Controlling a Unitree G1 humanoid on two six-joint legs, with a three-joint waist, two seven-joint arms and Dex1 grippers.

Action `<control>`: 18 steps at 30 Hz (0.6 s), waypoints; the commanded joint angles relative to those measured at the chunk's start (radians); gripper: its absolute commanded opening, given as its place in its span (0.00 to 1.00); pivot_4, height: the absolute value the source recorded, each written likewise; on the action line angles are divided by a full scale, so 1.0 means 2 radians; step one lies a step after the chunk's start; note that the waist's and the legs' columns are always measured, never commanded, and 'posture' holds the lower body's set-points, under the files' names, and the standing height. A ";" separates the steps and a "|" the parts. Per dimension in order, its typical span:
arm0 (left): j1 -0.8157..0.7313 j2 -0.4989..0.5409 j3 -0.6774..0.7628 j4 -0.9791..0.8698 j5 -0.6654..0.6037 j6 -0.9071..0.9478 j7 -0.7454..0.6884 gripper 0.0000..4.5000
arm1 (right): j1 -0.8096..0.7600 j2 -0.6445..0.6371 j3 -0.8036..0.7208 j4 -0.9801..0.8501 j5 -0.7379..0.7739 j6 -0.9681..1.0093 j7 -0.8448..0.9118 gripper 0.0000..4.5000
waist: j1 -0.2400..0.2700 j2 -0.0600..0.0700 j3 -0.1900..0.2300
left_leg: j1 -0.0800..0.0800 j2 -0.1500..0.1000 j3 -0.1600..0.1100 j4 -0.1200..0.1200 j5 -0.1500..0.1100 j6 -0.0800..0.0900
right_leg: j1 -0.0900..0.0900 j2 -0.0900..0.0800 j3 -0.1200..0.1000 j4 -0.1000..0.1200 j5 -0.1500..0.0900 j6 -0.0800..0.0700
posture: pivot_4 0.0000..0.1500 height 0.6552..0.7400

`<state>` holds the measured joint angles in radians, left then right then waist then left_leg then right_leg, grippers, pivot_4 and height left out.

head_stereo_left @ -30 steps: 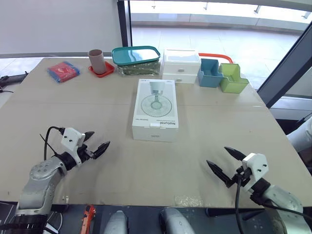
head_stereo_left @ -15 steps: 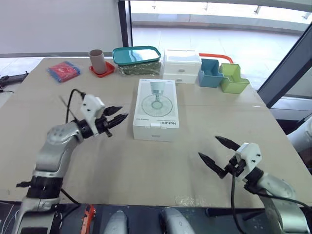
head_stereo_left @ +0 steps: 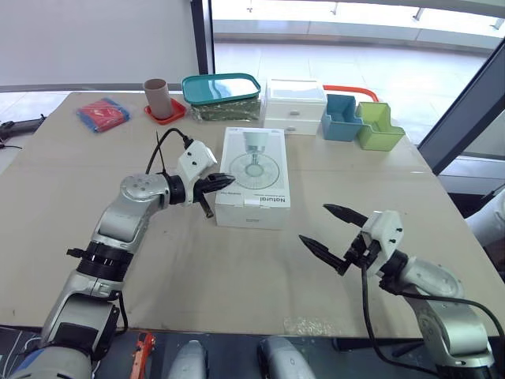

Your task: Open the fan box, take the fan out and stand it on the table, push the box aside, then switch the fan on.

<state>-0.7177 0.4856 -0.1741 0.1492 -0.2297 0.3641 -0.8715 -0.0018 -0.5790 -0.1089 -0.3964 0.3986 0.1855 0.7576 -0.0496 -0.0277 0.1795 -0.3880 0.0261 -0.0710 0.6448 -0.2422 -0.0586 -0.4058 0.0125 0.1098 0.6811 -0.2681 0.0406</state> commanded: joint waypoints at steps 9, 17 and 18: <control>-0.010 -0.007 -0.013 0.004 0.012 0.049 -0.009 0.01 | -0.155 -0.018 0.103 -0.037 -0.056 0.122 -0.031 1.00 | 0.001 0.000 0.000 | -0.001 0.000 -0.001 0.001 0.000 0.000 | 0.000 0.000 -0.001 0.000 0.000 0.000 | 1.00 1.00; -0.008 -0.015 -0.013 0.000 0.016 0.053 -0.001 0.01 | -0.223 0.025 0.148 0.010 -0.114 0.103 -0.068 1.00 | 0.001 0.000 0.000 | -0.001 0.000 -0.001 0.002 0.000 0.000 | 0.000 0.000 -0.001 0.000 0.000 0.000 | 1.00 1.00; -0.008 -0.016 -0.013 -0.002 0.016 0.054 0.000 0.01 | -0.227 0.028 0.151 0.014 -0.117 0.103 -0.068 1.00 | 0.001 0.000 0.000 | -0.002 0.000 -0.001 0.003 0.000 0.001 | 0.000 0.000 -0.001 0.000 0.000 0.001 | 1.00 1.00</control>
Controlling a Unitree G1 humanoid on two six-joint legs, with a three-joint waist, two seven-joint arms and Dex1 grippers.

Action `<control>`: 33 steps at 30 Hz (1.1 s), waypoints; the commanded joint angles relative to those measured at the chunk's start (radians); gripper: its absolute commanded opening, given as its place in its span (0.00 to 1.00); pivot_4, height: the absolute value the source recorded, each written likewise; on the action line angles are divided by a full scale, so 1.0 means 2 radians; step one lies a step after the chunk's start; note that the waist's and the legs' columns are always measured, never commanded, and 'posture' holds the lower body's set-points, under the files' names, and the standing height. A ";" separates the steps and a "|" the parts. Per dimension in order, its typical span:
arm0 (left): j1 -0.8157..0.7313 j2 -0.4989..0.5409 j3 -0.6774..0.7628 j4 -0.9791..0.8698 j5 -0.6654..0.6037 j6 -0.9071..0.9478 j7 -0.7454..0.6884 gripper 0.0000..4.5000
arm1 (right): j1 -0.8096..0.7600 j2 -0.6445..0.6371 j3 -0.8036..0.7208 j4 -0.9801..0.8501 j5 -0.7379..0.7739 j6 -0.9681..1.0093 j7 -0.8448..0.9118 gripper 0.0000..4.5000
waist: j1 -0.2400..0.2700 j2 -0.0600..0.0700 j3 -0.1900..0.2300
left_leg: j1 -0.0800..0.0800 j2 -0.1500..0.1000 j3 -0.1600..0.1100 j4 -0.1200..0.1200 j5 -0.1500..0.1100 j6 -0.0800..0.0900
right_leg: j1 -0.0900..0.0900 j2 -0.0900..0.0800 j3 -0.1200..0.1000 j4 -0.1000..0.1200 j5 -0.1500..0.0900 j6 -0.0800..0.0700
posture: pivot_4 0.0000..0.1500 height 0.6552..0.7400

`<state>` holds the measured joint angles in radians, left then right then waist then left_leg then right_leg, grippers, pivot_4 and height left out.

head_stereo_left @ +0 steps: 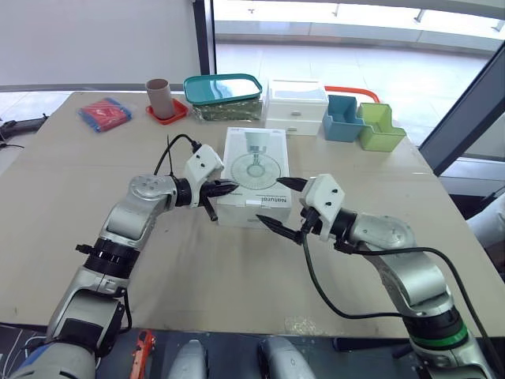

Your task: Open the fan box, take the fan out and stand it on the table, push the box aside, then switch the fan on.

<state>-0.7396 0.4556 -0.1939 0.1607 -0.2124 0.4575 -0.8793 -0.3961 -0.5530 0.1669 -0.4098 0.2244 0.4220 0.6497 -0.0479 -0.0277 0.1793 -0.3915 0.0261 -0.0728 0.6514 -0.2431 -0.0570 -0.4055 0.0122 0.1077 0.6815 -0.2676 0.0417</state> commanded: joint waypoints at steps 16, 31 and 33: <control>0.018 -0.008 -0.001 -0.036 0.003 0.024 0.008 0.01 | -0.063 0.028 0.037 0.074 -0.094 -0.033 -0.016 1.00 | 0.000 0.000 0.000 | 0.000 0.000 0.000 0.000 0.000 0.000 | 0.000 0.000 0.000 0.000 0.000 0.000 | 1.00 1.00; 0.021 -0.006 -0.002 -0.037 0.008 0.022 0.009 0.01 | -0.071 0.029 0.044 0.072 -0.116 -0.054 0.012 1.00 | 0.000 0.000 0.000 | 0.000 0.000 0.000 0.000 0.000 0.000 | 0.000 0.000 0.000 0.000 0.000 0.000 | 1.00 1.00; 0.021 -0.006 -0.002 -0.038 0.007 0.022 0.009 0.01 | -0.068 0.030 0.046 0.074 -0.119 -0.058 0.012 1.00 | 0.000 0.000 0.000 | 0.000 0.000 0.000 0.000 0.000 0.000 | 0.000 0.000 0.000 0.000 0.000 0.000 | 1.00 1.00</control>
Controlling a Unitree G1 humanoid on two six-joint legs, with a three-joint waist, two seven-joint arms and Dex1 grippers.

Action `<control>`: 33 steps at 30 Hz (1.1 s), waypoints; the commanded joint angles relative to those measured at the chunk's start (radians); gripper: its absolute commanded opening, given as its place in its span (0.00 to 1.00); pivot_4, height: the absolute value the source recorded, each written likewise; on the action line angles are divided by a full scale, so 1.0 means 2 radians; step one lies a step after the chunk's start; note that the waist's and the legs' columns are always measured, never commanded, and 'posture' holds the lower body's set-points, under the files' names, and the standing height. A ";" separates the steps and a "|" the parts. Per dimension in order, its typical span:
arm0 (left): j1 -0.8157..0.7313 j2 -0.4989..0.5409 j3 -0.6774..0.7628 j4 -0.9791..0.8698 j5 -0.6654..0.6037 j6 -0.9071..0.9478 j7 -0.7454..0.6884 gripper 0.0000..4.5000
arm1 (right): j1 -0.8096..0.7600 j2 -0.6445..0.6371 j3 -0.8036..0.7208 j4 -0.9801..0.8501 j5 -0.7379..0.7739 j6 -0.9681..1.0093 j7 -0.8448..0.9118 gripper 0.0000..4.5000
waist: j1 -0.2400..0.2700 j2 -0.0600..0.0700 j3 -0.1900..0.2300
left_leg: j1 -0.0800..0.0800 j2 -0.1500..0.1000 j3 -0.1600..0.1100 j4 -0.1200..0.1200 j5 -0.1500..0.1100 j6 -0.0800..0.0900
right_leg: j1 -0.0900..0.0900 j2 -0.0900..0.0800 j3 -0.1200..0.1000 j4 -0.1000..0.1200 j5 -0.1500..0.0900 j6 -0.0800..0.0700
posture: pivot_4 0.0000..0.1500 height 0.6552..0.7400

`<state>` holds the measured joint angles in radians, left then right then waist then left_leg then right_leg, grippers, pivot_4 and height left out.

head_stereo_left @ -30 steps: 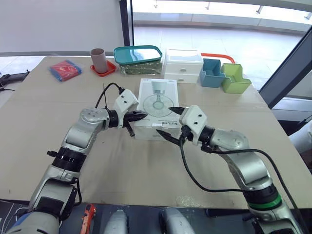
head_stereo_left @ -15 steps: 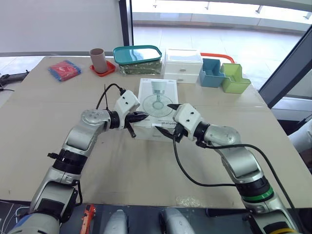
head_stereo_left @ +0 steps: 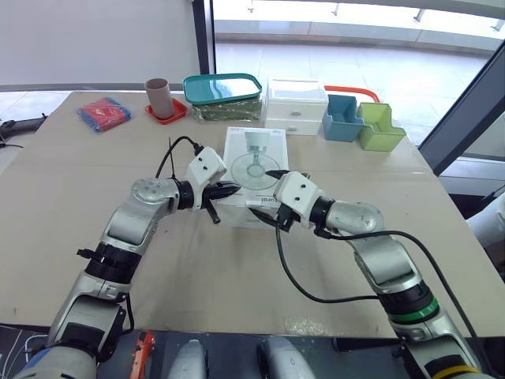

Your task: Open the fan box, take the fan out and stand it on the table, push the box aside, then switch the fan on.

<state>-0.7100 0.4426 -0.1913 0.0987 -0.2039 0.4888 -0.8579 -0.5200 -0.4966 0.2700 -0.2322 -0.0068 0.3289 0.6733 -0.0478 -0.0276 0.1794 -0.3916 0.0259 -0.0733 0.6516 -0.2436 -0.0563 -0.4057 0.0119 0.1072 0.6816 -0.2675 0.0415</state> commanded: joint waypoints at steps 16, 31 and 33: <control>0.006 -0.003 -0.004 -0.004 0.005 0.000 -0.002 0.01 | -0.020 -0.009 -0.022 0.030 -0.022 -0.045 -0.006 1.00 | 0.000 0.000 0.000 | 0.000 0.000 0.000 0.000 0.000 0.000 | 0.000 0.000 0.000 0.000 0.000 0.000 | 1.00 1.00; 0.014 -0.009 -0.011 -0.009 0.006 -0.005 -0.007 0.01 | -0.050 -0.008 -0.052 0.055 -0.050 -0.102 -0.059 1.00 | 0.000 0.000 0.000 | 0.000 0.000 0.000 0.000 0.000 0.000 | 0.000 0.000 0.000 0.000 0.000 0.000 | 1.00 1.00; 0.015 -0.010 -0.012 -0.009 0.007 -0.006 -0.008 0.01 | -0.056 -0.008 -0.056 0.058 -0.050 -0.111 -0.061 1.00 | 0.000 0.000 0.000 | 0.000 0.000 0.000 0.000 0.000 0.000 | 0.000 0.000 0.000 0.000 0.000 0.000 | 1.00 1.00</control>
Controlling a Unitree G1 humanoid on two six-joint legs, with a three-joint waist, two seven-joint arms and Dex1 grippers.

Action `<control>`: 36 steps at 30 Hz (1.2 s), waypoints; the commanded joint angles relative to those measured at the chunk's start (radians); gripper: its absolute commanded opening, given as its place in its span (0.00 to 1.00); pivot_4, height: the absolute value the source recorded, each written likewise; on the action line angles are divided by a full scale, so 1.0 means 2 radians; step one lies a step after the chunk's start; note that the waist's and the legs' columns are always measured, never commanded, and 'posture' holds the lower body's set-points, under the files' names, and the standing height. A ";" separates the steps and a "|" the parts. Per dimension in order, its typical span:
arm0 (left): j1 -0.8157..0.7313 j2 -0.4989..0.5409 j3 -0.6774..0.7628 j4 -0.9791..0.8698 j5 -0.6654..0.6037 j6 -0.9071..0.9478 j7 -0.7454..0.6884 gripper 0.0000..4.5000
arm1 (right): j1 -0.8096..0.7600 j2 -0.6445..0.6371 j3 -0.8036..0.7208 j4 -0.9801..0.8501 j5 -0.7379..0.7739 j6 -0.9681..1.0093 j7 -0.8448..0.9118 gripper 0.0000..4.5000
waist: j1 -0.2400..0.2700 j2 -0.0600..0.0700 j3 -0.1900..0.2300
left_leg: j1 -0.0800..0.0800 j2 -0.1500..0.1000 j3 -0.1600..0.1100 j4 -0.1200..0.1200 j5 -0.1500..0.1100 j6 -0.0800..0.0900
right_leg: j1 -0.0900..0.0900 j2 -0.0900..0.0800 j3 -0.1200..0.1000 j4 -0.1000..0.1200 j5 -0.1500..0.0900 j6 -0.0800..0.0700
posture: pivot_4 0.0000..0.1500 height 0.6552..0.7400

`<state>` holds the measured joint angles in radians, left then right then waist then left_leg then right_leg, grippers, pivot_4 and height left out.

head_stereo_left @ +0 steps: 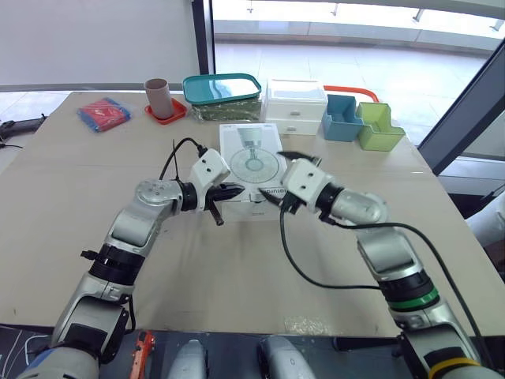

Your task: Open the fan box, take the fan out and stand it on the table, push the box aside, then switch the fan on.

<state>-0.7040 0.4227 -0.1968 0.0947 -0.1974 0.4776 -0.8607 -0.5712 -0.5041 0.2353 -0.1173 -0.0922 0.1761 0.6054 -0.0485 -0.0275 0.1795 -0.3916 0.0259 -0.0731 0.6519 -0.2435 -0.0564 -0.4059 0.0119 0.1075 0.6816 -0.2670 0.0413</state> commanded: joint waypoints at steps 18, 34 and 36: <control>0.012 -0.005 -0.005 -0.005 -0.001 0.001 -0.009 0.01 | 0.089 -0.061 -0.076 -0.091 0.142 0.067 0.114 1.00 | 0.001 0.000 0.000 | 0.000 0.000 0.000 0.000 -0.001 0.001 | 0.000 -0.001 0.000 0.000 0.000 0.000 | 1.00 1.00; 0.004 -0.002 0.004 0.001 -0.003 0.003 -0.013 0.01 | 0.111 -0.077 -0.038 -0.080 0.111 0.052 0.132 1.00 | -0.001 0.000 0.000 | 0.000 0.000 0.000 0.000 -0.001 0.001 | 0.000 0.000 0.000 0.000 0.000 0.000 | 1.00 1.00; 0.003 0.001 0.009 0.005 -0.003 0.003 -0.012 0.01 | 0.117 -0.081 -0.035 -0.092 0.121 0.063 0.144 1.00 | -0.001 0.000 0.000 | 0.000 0.000 0.000 0.000 -0.001 0.001 | 0.000 0.000 0.000 0.000 0.000 0.001 | 1.00 1.00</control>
<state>-0.6929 0.4103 -0.1940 0.0889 -0.2008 0.4689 -0.8811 -0.3490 -0.6483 0.1611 -0.2648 0.1316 0.2928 0.8643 -0.0501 -0.0274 0.1796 -0.3914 0.0255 -0.0728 0.6524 -0.2447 -0.0543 -0.4051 0.0119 0.1079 0.6814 -0.2675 0.0423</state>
